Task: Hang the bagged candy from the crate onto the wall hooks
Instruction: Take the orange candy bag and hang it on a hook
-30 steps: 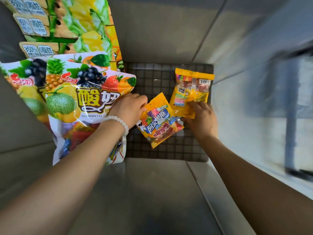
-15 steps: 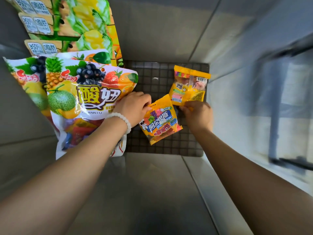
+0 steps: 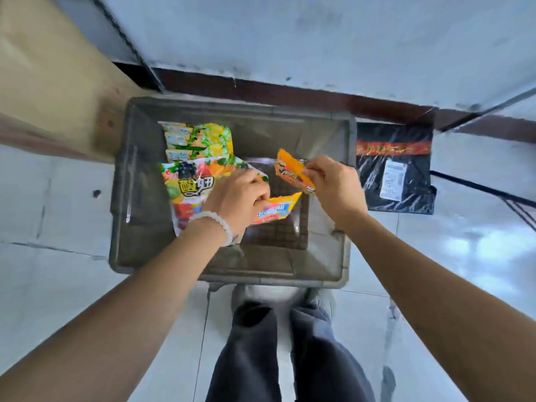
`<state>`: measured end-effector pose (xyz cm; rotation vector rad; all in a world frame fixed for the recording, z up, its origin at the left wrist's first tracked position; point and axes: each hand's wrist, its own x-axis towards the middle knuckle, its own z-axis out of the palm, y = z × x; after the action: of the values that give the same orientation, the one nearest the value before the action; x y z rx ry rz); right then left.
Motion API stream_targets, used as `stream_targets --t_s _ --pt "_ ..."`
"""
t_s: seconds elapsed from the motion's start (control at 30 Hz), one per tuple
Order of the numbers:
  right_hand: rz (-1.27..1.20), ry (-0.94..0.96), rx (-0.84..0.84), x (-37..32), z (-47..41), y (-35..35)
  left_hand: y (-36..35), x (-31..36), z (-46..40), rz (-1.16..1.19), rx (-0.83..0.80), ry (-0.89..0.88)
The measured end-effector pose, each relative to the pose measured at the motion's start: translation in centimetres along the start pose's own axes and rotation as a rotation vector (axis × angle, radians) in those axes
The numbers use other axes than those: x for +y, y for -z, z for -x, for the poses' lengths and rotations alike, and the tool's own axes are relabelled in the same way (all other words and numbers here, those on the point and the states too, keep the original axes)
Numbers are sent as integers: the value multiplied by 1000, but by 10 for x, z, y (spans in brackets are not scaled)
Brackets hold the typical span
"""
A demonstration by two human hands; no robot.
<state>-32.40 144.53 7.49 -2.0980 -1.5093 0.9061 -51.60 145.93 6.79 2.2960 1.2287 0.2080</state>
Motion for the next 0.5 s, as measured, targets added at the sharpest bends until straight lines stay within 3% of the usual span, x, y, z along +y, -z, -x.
stream_targets --t_s 0.2,0.4,0.5 --pt "16 51 27 -125 55 172 173 115 5 -42 99 -107" --pt "149 222 48 -239 107 327 318 233 7 -117 368 -229" --pt "174 286 142 -285 135 397 382 283 10 -177 524 -338"
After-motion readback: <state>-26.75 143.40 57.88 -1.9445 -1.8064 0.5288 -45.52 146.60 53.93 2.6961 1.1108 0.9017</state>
